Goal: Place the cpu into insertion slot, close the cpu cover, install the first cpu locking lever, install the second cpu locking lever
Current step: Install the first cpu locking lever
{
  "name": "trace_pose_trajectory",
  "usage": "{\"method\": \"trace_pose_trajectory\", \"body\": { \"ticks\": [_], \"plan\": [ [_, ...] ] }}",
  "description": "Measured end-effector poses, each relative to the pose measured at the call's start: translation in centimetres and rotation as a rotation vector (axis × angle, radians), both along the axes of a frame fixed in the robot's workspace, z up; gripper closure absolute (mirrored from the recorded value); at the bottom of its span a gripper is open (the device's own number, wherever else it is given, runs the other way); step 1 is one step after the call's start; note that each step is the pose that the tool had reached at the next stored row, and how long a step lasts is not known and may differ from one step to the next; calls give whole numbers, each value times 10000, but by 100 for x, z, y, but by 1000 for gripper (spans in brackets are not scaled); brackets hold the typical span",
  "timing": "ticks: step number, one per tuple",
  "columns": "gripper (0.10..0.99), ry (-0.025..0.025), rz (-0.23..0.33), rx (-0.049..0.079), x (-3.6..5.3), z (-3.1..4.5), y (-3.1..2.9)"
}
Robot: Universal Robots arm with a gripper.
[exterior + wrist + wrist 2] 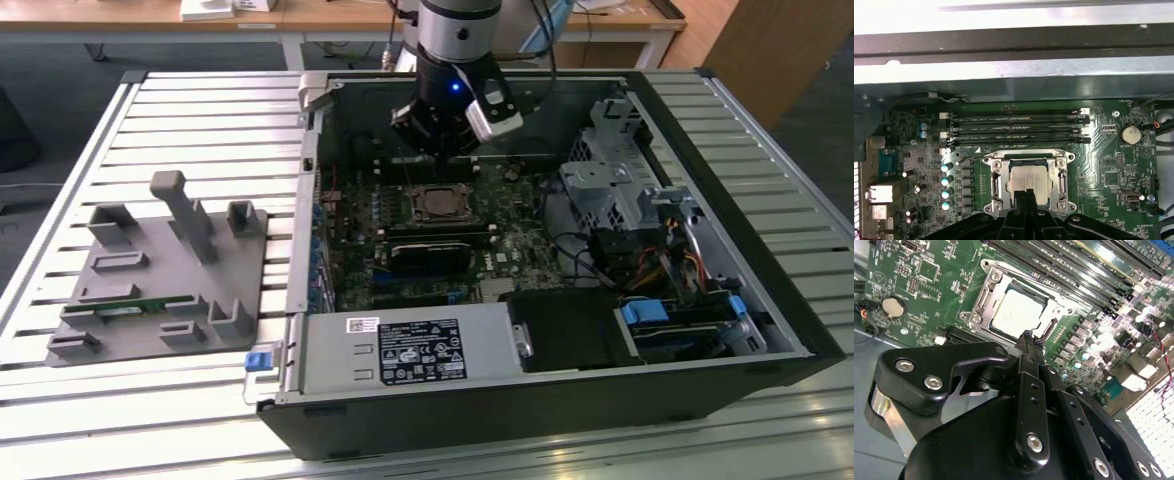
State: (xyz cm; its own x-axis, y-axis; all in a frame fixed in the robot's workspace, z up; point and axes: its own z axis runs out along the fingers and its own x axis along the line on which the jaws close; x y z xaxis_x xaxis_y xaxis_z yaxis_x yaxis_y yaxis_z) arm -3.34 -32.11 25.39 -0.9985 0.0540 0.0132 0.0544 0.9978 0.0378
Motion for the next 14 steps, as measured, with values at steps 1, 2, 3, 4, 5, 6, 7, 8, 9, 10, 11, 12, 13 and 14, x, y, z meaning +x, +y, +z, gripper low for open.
{"method": "trace_pose_trajectory", "body": {
  "ticks": [1,2,3,4,5,6,7,8,9,10,11,12,13,14],
  "plan": [
    [980,-12,6,0,0,-2,0],
    [980,-23,6,0,-2,-3,0],
    [980,-36,6,1,-11,-5,0],
    [980,-54,5,2,-29,-7,0],
    [980,-74,5,3,-54,-7,0],
    [980,-86,6,9,-76,-8,0],
    [980,-89,5,14,-95,-8,0],
    [980,-92,5,19,-113,-8,0],
    [980,-93,5,21,-123,-9,0],
    [980,-103,5,27,-259,-8,-26],
    [980,-103,5,27,-259,-8,-26],
    [980,-103,5,27,-259,-8,-26],
    [980,-103,4,28,-259,-8,-26],
    [980,-103,5,28,-259,-8,-26]
  ]
}}
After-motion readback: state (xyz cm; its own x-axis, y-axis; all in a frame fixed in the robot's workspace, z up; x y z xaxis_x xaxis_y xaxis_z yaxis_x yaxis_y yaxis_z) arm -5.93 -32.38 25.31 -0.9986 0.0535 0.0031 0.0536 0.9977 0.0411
